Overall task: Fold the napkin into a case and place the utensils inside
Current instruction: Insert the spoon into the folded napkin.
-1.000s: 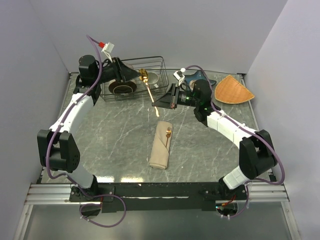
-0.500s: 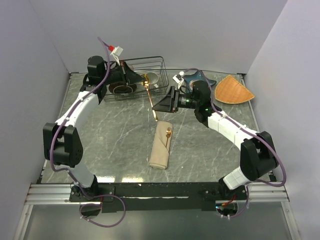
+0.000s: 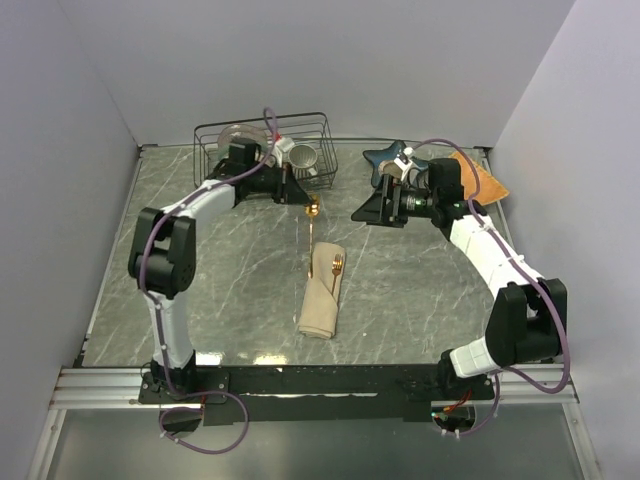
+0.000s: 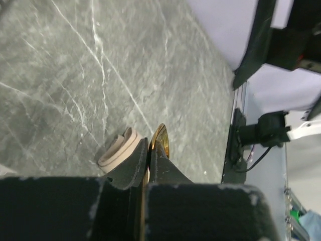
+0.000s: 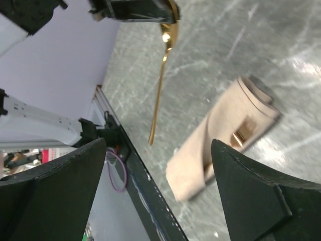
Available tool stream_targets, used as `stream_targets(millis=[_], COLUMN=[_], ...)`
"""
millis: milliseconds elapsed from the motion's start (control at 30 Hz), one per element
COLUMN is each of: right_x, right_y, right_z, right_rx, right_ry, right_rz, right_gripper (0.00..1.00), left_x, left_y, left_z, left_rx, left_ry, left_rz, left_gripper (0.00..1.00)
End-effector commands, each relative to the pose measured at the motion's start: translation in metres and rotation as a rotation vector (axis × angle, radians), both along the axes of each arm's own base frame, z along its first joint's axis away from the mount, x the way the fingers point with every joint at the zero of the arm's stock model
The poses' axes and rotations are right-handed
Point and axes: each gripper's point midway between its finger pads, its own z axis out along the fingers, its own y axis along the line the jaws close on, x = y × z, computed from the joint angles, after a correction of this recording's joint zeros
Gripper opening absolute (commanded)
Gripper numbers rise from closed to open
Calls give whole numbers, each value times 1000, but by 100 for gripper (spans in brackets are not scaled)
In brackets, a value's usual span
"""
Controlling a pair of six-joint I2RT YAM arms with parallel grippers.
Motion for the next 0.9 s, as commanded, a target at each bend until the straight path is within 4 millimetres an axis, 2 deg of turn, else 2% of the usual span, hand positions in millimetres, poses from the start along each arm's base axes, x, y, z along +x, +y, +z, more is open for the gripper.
stream_targets(millis=[0, 33, 300, 333, 600, 733, 867], right_x=[-13, -14, -14, -14, -11, -10, -9], right_y=[-11, -12, -20, -20, -19, -19, -19], right_z=[8, 9, 15, 15, 19, 21, 20], right_rx=[-40, -40, -33, -34, -13, -13, -5], right_ry=[-57, -63, -60, -60, -60, -64, -58], right_rz=[10, 9, -13, -13, -15, -14, -13], right_gripper=[99, 100, 100, 100, 100, 100, 100], left_x=[4, 7, 16, 17, 30, 36, 34], left_y=[-23, -26, -47, -48, -60, -67, -71], left_z=[5, -4, -24, -32, -49, -49, -56], left_rx=[-24, -20, -18, -13, -15, -26, -29], left_ry=[-110, -107, -146, -137, -167, -174, -160], left_rz=[-106, -111, -150, -150, -162, -167, -184], left_gripper=[1, 1, 1, 1, 1, 1, 1])
